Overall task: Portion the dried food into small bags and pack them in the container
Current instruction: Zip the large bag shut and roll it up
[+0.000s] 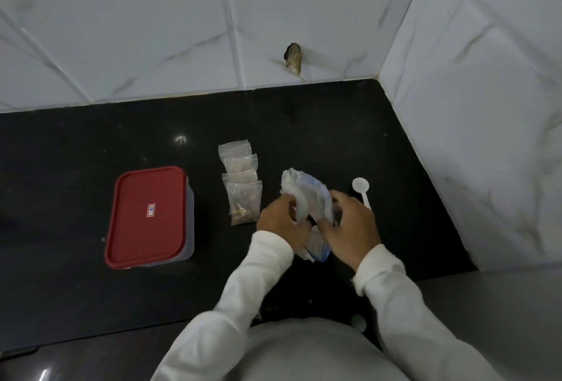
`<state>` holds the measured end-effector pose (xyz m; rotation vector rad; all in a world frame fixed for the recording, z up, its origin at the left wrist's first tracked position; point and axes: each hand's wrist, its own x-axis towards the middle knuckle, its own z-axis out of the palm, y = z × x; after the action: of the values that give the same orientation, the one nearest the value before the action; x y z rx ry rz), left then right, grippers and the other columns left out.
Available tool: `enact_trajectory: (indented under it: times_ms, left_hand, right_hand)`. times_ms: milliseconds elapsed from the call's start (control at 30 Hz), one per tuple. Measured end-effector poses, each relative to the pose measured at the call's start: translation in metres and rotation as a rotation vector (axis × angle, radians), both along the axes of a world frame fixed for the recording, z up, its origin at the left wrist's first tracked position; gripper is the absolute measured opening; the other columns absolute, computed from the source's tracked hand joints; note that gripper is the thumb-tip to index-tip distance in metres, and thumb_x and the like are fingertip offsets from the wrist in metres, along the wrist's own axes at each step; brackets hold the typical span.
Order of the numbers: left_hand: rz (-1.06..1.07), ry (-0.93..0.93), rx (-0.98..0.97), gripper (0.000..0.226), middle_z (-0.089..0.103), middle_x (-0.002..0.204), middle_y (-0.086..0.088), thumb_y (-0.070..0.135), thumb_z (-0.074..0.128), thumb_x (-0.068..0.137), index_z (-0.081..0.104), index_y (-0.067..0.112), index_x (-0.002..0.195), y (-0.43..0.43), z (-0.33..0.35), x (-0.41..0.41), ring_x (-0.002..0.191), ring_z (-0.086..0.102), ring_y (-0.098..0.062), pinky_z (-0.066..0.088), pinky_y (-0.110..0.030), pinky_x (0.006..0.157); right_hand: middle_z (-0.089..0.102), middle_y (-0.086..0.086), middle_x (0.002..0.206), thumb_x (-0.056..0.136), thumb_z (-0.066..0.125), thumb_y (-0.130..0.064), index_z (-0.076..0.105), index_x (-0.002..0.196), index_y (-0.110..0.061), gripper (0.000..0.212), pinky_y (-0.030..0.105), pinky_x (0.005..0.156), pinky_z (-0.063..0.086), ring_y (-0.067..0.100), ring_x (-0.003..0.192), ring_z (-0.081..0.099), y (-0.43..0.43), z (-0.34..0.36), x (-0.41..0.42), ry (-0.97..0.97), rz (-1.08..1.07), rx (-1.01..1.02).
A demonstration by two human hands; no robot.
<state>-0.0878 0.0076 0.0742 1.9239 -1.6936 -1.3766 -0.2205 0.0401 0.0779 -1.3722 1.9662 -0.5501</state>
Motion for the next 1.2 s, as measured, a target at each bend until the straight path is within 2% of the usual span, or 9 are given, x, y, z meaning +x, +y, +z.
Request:
enact_trajectory:
  times_ms: [133,333,400,500,600,700,867,1033,1200]
  left_hand:
    - [0.411,0.750,0.512,0.011,0.068,0.102,-0.011,0.017,0.061,0.095,0.067,0.013,0.103,-0.004,0.004,0.020,0.097,0.064,-0.025,0.058,-0.038,0.080]
    - [0.489,1.099,0.630,0.014,0.073,0.082,-0.008,0.019,0.062,0.087,0.067,0.010,0.097,0.004,-0.005,0.023,0.073,0.071,-0.017,0.059,-0.029,0.072]
    - [0.502,1.167,0.655,0.020,0.073,0.081,-0.010,0.019,0.064,0.079,0.067,0.009,0.096,0.004,-0.006,0.020,0.070,0.072,-0.018,0.061,-0.027,0.065]
    - [0.501,1.193,0.616,0.031,0.072,0.088,-0.012,0.015,0.067,0.075,0.067,0.007,0.104,0.000,-0.009,0.017,0.074,0.074,-0.020,0.061,-0.028,0.063]
    - [0.481,1.214,0.564,0.036,0.070,0.093,-0.012,0.009,0.067,0.075,0.064,0.006,0.110,-0.006,-0.008,0.019,0.075,0.073,-0.019,0.061,-0.026,0.064]
    - [0.501,1.129,0.480,0.022,0.070,0.091,-0.011,0.000,0.065,0.085,0.065,0.006,0.106,-0.008,-0.005,0.020,0.073,0.072,-0.016,0.061,-0.024,0.063]
    - [0.404,0.480,0.187,0.032,0.070,0.101,-0.006,0.003,0.077,0.080,0.063,0.013,0.107,-0.011,-0.006,0.022,0.088,0.070,-0.019,0.061,-0.037,0.082]
    - [0.038,-0.040,-0.064,0.044,0.053,0.098,0.012,0.013,0.075,0.083,0.051,0.023,0.118,-0.004,0.004,0.011,0.095,0.057,-0.011,0.050,-0.025,0.085]
    - [0.060,0.094,0.030,0.043,0.055,0.100,0.010,0.017,0.071,0.087,0.046,0.023,0.122,-0.005,0.001,0.012,0.101,0.059,-0.016,0.053,-0.030,0.085]
  right_hand:
    - [0.073,0.004,0.103,0.089,0.066,-0.019,0.067,0.115,-0.018,0.026,0.042,0.088,0.056,0.021,0.097,0.070,0.004,0.003,-0.016,-0.813,-0.365,0.250]
    - [0.069,0.015,0.114,0.068,0.073,-0.008,0.066,0.111,0.001,0.044,0.028,0.085,0.056,0.019,0.104,0.067,0.000,-0.003,-0.025,-1.396,-0.723,0.387]
    - [0.066,0.012,0.108,0.068,0.071,-0.004,0.066,0.100,0.003,0.033,0.016,0.058,0.057,0.011,0.080,0.068,-0.004,-0.004,-0.024,-1.476,-0.811,0.382]
    - [0.057,0.012,0.084,0.088,0.060,-0.002,0.062,0.086,0.001,0.004,0.009,0.035,0.043,0.006,0.037,0.055,-0.007,-0.006,-0.023,-1.411,-0.911,0.324]
    - [0.059,0.013,0.072,0.096,0.051,-0.002,0.058,0.086,-0.003,0.012,0.007,0.030,0.037,0.004,0.032,0.048,-0.006,-0.004,-0.023,-1.371,-0.865,0.277]
    - [0.058,0.007,0.064,0.096,0.050,-0.001,0.063,0.100,-0.003,0.013,0.008,0.033,0.036,0.002,0.037,0.045,-0.006,-0.001,-0.022,-1.041,-0.713,0.246]
    - [0.065,0.008,0.081,0.090,0.056,-0.002,0.060,0.104,-0.016,0.020,0.020,0.043,0.049,0.011,0.048,0.060,-0.003,0.012,-0.021,-0.299,-0.279,0.255]
    - [0.059,0.002,0.100,0.084,0.067,-0.019,0.050,0.110,-0.017,0.031,0.039,0.083,0.055,0.021,0.093,0.062,-0.007,0.021,-0.015,0.351,0.255,0.321]
    - [0.066,-0.003,0.093,0.079,0.066,-0.058,0.059,0.101,-0.023,0.043,0.032,0.080,0.054,0.013,0.088,0.064,-0.014,0.011,-0.032,-0.066,0.233,0.372]
